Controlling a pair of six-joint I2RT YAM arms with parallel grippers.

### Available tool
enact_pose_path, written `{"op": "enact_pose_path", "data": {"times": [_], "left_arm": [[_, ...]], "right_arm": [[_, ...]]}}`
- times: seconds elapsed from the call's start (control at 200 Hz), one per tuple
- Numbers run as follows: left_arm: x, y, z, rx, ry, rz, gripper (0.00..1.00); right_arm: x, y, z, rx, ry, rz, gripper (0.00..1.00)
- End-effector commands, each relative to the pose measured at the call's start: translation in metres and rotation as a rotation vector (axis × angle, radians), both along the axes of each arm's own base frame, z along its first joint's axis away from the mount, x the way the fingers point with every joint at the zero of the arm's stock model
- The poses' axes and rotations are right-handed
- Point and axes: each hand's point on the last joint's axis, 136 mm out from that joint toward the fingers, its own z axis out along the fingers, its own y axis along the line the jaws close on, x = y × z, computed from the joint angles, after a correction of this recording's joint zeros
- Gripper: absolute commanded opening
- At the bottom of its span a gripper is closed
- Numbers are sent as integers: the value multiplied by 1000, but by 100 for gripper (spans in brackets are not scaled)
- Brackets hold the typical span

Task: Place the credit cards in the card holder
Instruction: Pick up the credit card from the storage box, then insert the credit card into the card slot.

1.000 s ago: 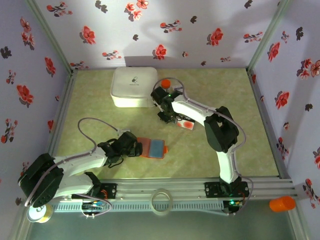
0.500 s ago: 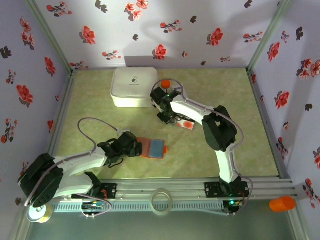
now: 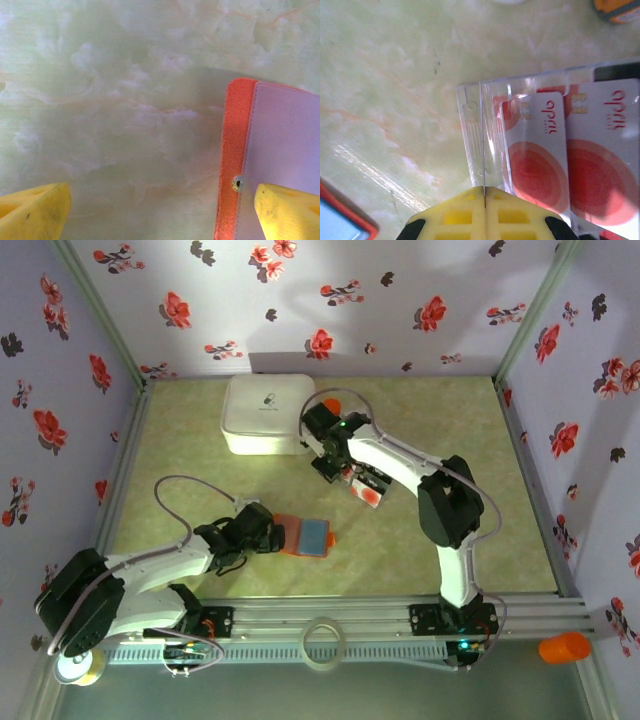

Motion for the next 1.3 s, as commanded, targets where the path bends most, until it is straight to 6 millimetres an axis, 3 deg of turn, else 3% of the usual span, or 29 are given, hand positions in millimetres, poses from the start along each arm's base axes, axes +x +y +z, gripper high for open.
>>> {"op": "enact_pose_path", "data": {"times": [0.0, 0.195, 0.39, 0.635, 0.825, 1.295], "left_arm": [[2, 4, 4, -5, -9, 29, 95], [1, 7, 5, 3, -4, 39, 94], [-1, 11, 5, 42, 12, 40, 93], [-7, 12, 5, 113, 37, 14, 92], [-14, 12, 2, 123, 44, 17, 92], [-17, 18, 0, 153, 41, 49, 92]], "right_arm": [[-6, 6, 43, 95, -27, 2, 0], [-27, 18, 57, 279, 17, -120, 0], [-54, 33, 61, 633, 121, -326, 0], [-90, 38, 47, 969, 220, -504, 0], [-113, 40, 28, 1031, 210, -536, 0], [-137, 55, -19, 1072, 202, -585, 0]]}}
